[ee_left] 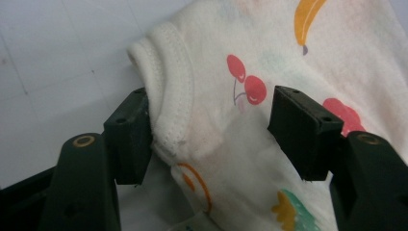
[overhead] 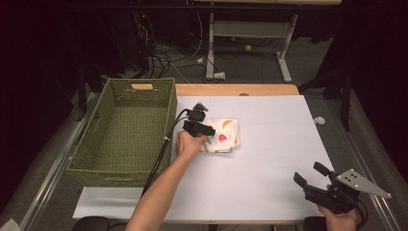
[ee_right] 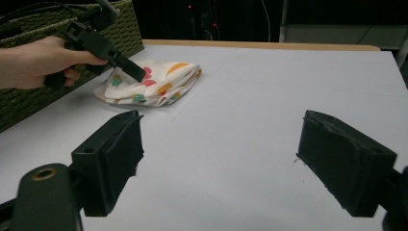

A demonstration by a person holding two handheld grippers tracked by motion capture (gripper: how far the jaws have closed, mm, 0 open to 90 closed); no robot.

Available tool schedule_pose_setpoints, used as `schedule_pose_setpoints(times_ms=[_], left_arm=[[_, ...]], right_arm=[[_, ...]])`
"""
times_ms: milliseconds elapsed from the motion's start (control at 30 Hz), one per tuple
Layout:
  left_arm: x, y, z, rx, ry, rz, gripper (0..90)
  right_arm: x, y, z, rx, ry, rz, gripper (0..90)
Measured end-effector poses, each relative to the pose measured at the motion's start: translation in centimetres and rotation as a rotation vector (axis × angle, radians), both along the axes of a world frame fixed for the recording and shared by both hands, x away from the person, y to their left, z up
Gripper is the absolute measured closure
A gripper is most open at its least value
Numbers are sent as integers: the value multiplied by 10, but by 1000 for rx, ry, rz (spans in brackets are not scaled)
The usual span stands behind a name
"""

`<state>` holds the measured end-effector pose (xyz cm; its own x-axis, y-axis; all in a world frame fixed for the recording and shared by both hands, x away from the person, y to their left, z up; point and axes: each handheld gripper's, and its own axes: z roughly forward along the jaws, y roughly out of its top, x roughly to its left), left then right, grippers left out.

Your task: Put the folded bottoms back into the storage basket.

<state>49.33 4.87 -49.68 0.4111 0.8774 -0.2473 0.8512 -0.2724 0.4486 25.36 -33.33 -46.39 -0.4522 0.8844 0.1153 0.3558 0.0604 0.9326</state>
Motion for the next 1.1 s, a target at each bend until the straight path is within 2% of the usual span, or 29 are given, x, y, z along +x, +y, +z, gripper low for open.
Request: schedule_pose_setpoints(times_ms=[233, 300, 367, 433, 500, 600, 833, 1100], left_arm=[[-3, -4, 0, 39, -25, -28, 412], [-4, -5, 0, 45, -28, -42, 460], [-4, -4, 0, 33, -25, -57, 523], [-5, -4, 0, 3, -15, -87, 607], [-5, -5, 1, -3, -7, -106, 674], [-5, -4, 4, -16, 2, -112, 731], [-6, -2, 15, -45, -7, -125, 751], [-12, -4, 33, -87, -54, -162, 758]], right_arm=[[1, 1, 0, -10, 3, -5, 166], [1, 1, 0, -11, 3, -6, 166], [1, 1, 0, -11, 4, -6, 166], [1, 1, 0, -11, 4, -6, 166], [1, 1, 0, -10, 2, -5, 166], [0, 1, 0, -6, -2, -5, 168], [1, 1, 0, -9, -2, -2, 168], [0, 1, 0, -8, -4, -3, 169]])
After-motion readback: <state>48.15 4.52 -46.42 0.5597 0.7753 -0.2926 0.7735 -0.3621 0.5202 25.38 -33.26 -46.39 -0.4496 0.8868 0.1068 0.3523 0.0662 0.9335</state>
